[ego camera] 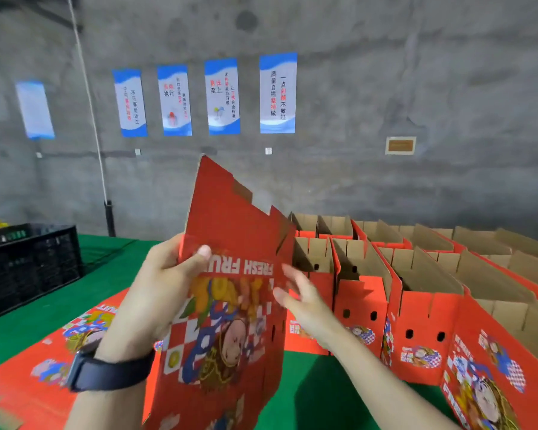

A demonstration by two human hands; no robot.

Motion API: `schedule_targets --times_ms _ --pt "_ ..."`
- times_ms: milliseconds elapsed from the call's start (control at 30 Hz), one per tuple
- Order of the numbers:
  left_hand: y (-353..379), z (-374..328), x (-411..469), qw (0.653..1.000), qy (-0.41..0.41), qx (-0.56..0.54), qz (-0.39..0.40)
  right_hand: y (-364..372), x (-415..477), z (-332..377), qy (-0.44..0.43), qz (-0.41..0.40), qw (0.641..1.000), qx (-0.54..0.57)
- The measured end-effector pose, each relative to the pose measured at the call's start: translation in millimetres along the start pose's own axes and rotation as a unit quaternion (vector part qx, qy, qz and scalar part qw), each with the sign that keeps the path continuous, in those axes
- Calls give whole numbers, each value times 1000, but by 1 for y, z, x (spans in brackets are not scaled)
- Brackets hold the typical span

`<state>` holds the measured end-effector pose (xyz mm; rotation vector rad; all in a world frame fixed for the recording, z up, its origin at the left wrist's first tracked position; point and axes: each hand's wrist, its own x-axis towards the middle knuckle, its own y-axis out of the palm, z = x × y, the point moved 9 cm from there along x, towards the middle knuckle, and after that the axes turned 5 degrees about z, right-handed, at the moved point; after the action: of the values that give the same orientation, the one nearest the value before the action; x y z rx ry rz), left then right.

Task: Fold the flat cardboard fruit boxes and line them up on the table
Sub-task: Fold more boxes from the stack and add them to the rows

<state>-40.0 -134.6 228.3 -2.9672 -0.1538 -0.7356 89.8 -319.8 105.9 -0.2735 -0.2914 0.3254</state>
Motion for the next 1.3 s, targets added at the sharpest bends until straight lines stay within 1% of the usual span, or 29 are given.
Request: schedule_targets --times_ms 67,167,267,300,333,367,400,467,500,567,633,700,767,833,933,1000,1033,1100,1200,1233,1300 --pt "8 6 0 999 -19 -44 25 -12 8 13 -15 -20 1000 -15" --pt "11 16 4 994 -25 -92 47 -48 8 21 -26 -101 994 -45" --pt "12 29 8 988 -16 -139 68 -88 -8 21 -28 -228 963 -143" --pt "14 36 10 986 -14 -145 81 -98 -15 22 -28 -257 950 -177" --pt "17 43 13 984 -12 -149 93 -107 -20 22 -26 -269 942 -200" --pt "19 51 15 983 -10 -152 104 -116 -23 19 -16 -266 943 -201" --pt "20 60 17 982 -7 -155 107 -126 -27 15 1 -252 951 -176" --pt "20 78 22 984 1 -151 94 -142 -37 5 39 -203 971 -122" --pt "18 86 25 987 9 -138 83 -145 -42 2 49 -169 978 -114" --pt "18 103 30 990 20 -118 72 -143 -53 2 47 -109 987 -109" --pt "24 120 32 990 14 -117 80 -137 -63 2 38 -70 990 -117" --pt "30 135 33 988 7 -121 93 -137 -70 2 42 -82 984 -151" --pt "35 147 33 986 -6 -130 106 -144 -79 5 38 -149 973 -172" --pt "40 153 33 984 -13 -124 127 -151 -88 5 28 -215 963 -160" --pt "45 157 36 983 -23 -43 175 -152 -102 3 14 -260 955 -144" --pt "48 157 36 975 -49 -3 216 -151 -112 4 12 -274 950 -151" --pt "51 156 35 967 -64 18 245 -150 -116 4 12 -277 948 -155" --pt "55 154 31 947 -80 103 295 -148 -125 3 7 -283 946 -159" --pt "54 156 27 913 -84 254 309 -146 -136 1 5 -298 942 -151" --pt "54 157 25 903 -90 282 311 -146 -140 -1 10 -304 941 -148" --pt "56 163 20 893 -105 289 328 -145 -147 -5 18 -311 939 -145"
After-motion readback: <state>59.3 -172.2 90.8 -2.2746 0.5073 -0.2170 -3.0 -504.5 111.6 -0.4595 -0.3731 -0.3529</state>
